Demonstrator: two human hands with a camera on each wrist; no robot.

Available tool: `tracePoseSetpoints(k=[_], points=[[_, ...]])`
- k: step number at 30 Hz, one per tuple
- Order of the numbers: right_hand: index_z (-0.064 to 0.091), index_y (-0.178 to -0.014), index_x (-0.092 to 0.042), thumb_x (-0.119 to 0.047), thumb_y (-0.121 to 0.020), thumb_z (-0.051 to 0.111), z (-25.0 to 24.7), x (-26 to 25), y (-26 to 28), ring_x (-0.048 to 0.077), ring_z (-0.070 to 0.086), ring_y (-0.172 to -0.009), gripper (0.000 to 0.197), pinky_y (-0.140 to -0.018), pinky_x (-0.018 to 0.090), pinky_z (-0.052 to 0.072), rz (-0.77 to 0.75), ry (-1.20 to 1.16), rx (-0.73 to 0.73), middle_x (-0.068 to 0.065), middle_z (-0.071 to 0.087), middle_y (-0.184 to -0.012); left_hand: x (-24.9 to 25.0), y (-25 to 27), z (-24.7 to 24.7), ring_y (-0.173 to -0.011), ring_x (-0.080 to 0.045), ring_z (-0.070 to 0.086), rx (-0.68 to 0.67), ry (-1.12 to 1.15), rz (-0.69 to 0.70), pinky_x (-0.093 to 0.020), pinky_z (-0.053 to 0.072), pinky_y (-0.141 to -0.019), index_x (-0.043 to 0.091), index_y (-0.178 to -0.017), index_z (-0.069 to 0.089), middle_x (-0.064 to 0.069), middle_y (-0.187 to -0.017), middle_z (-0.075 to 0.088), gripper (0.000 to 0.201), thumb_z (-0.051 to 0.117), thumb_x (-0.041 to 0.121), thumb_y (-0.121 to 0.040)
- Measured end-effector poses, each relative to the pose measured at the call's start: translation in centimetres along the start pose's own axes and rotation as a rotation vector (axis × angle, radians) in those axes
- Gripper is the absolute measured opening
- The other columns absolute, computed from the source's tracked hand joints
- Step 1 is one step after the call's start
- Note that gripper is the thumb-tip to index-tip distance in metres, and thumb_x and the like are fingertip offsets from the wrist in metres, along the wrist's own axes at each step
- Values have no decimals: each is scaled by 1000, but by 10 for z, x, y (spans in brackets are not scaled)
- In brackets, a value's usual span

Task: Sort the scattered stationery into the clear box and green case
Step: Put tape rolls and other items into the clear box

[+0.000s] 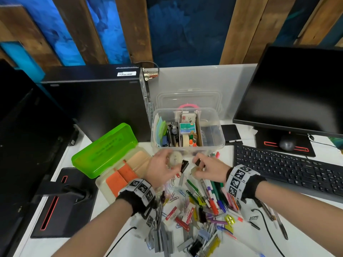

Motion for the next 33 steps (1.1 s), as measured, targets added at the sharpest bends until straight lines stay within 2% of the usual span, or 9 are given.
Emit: tracePoseSetpoints(k=[2,4,6,10,16,20,24,27,33], points=[[47,-111,-20,-26,-83,66,-26,-17,-4,13,62,-78,35,-69,27,54,-68,-20,68,0,62,-92,2,-23,-19,-88,-6,54,77,-6,-2,-24,50,-82,18,-119,56,9,-102,57,49,70,39,-78],[47,-112,-19,-22,-82,69,-61,-29,-12,4,59,-75,36,-60,15,49,-100,-40,172,-5,59,-96,8,-47,-33,-94,-9,54,124,-53,18,-23,46,-86,17,-124,54,6,-107,59,53,70,39,-78],[48,-111,-21,-23,-83,70,-96,-33,-24,-2,55,-74,37,-58,8,42,-93,-42,293,-8,57,-98,19,-71,-44,-100,-14,56,170,-92,69,-25,43,-89,16,-121,55,2,-110,62,51,70,36,-78],[54,-107,-18,-24,-81,72,-142,-22,-53,9,56,-89,32,-74,19,40,-44,13,451,-6,59,-100,34,-123,-33,-103,-21,56,85,-289,127,-37,44,-92,16,-119,54,-2,-112,62,52,68,45,-79],[58,-108,-11,-20,-81,71,-162,-10,-91,20,60,-91,31,-81,27,49,-19,111,462,6,65,-102,35,-173,12,-115,-24,49,-171,-682,144,-44,33,-103,15,-118,52,-6,-124,56,53,59,53,-82],[57,-110,-14,-22,-83,69,-163,-3,-106,17,60,-90,31,-78,27,51,7,109,437,3,64,-103,26,-186,27,-114,-24,46,-266,-803,122,-44,32,-100,19,-111,58,-5,-117,58,45,58,53,-83],[55,-111,-17,-20,-81,70,-156,-2,-116,17,61,-92,33,-80,32,54,21,111,374,0,63,-105,22,-192,29,-114,-22,46,-283,-840,88,-42,31,-99,21,-109,61,0,-113,60,42,62,52,-81],[56,-111,-14,-17,-80,71,-148,-5,-123,19,61,-95,34,-82,30,50,11,161,321,2,64,-106,18,-191,27,-119,-24,42,-275,-788,71,-44,30,-100,22,-114,61,-3,-122,55,45,65,50,-79],[58,-108,-7,-11,-82,69,-123,-27,-138,22,59,-99,29,-74,22,40,-75,383,214,5,62,-107,10,-169,-4,-126,-25,40,-98,-578,48,-43,29,-104,20,-129,51,-5,-132,46,44,59,28,-87]])
Point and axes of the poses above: each hand's wrist, its own y-axis away from the middle knuckle, its own z-axis out of the palm, x = y × z, the point moved 9 cm from there along -y, towards the middle knuckle
